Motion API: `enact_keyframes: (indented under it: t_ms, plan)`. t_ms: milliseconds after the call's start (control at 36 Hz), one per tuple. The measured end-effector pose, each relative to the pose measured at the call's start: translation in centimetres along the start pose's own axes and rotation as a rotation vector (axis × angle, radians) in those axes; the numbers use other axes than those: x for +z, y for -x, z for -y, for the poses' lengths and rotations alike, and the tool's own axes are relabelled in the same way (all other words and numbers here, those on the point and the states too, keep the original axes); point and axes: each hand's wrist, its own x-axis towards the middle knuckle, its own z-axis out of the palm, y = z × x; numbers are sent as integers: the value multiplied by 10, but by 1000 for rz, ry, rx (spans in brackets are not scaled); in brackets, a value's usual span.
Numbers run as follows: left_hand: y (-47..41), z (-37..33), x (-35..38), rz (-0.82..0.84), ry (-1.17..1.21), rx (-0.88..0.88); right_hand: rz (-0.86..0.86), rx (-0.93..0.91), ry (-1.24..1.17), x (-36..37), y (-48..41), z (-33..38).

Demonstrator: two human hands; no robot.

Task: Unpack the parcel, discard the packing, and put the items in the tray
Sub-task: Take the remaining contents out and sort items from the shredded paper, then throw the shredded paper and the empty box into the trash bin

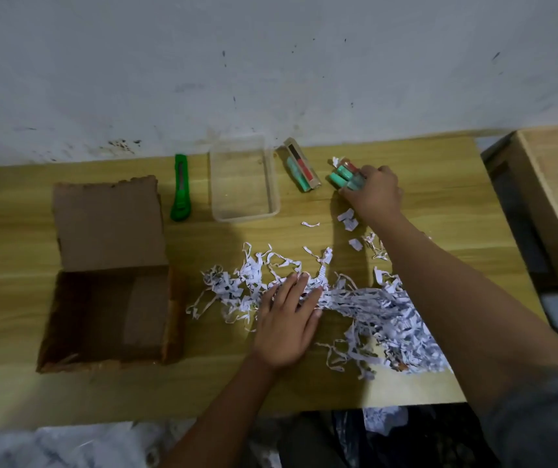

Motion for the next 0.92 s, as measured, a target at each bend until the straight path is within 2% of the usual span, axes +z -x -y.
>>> enact_keyframes:
  t_ms: [194, 278, 361, 417, 500, 583, 667, 806, 917]
  plan:
    - [-10, -1, -24, -104, 152, -31, 9, -95, -145, -35, 40, -17]
    - [-13, 4, -36, -126, 117, -56, 35, -191, -219, -54, 72, -36]
    - [-13, 10, -45, -146, 76, -111, 74, -261, -104, -66, 105, -59]
    - [-11, 14, -47, -161, 64, -189, 161, -250, 3, -66, 125, -72]
    - [-7, 21, -43, -58, -9, -267, 257, -207, 142, -56, 151, -88]
    - [-2, 22, -35, 56, -81, -252, 296, -163, 225, -40, 171, -101]
    - [2, 18, -24, 97, -52, -205, 304, -132, 232, -27, 186, -108]
    - [6, 8, -17, 131, -86, -87, 144, -266, 367, -13, 203, -110]
    - [6, 0, -17, 73, -86, -16, 148, -278, 359, -8, 209, -112]
